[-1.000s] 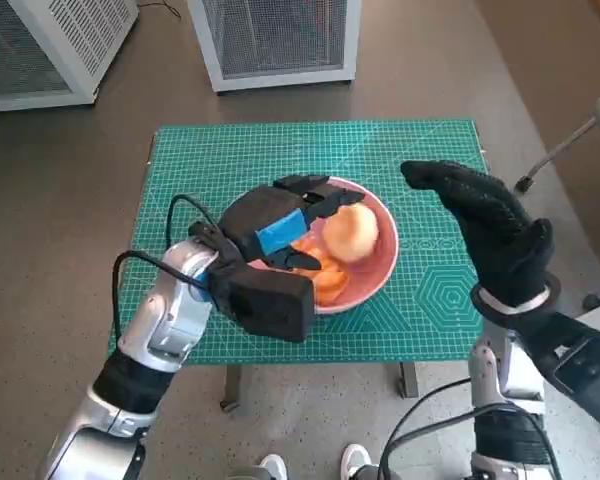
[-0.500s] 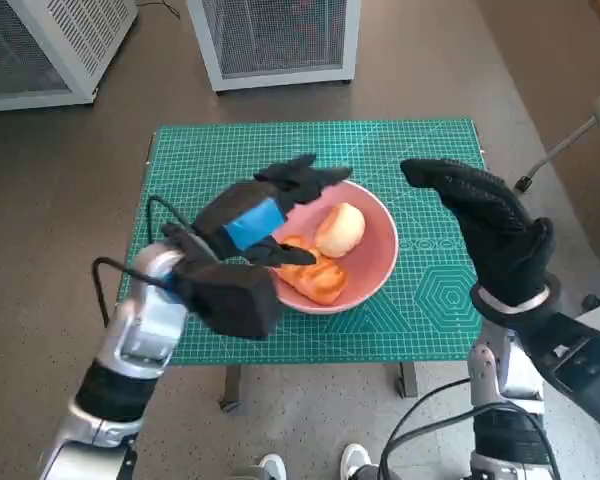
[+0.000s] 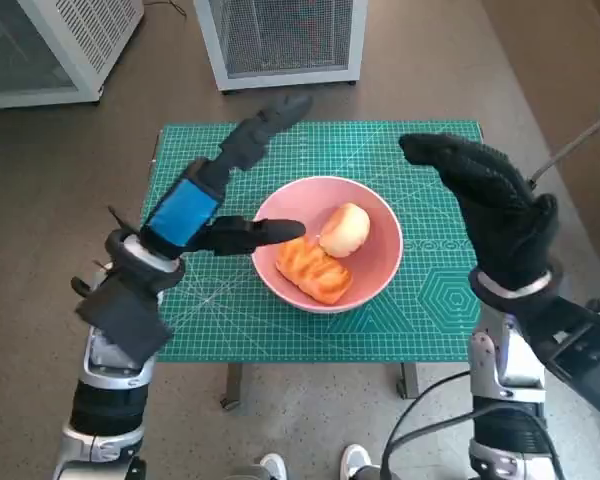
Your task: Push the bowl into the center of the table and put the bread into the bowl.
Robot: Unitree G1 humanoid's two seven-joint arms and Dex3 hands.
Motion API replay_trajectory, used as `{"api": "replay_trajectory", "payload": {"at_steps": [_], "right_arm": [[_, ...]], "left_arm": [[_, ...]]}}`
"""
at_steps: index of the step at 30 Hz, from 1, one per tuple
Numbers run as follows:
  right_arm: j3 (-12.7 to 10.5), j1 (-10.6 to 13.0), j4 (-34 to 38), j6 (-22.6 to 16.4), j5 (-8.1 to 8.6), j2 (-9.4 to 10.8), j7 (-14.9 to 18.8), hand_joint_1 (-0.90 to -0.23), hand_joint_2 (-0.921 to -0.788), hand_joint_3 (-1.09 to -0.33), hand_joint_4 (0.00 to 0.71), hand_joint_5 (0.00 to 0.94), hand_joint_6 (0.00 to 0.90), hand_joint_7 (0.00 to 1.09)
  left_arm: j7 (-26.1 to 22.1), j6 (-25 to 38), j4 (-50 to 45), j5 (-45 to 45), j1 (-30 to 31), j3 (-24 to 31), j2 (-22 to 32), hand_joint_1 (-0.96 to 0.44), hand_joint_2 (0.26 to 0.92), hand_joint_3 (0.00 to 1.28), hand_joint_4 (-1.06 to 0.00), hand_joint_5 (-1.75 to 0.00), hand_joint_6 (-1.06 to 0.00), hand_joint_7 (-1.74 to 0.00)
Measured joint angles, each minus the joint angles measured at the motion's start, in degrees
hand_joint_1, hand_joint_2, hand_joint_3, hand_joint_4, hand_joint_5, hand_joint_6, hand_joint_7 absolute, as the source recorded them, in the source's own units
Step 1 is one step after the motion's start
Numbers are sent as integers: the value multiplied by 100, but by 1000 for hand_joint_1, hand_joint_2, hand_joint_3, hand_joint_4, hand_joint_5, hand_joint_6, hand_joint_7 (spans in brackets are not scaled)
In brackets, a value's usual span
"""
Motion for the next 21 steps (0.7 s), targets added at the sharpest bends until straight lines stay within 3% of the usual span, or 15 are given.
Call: {"api": "replay_trajectory", "payload": {"at_steps": [13, 21], "right_arm": [[31, -174, -81, 113, -323, 50, -526, -474, -921, -500, 302, 3, 16, 636], [68, -247, -79, 105, -380, 81, -684, -488, -921, -493, 304, 4, 18, 638]], "left_arm": [[194, -453, 198, -531, 12, 147, -489, -572, 921, 357, -206, -67, 1, -671], [189, -740, 303, -592, 12, 168, -536, -591, 921, 363, -214, -79, 1, -676]]}}
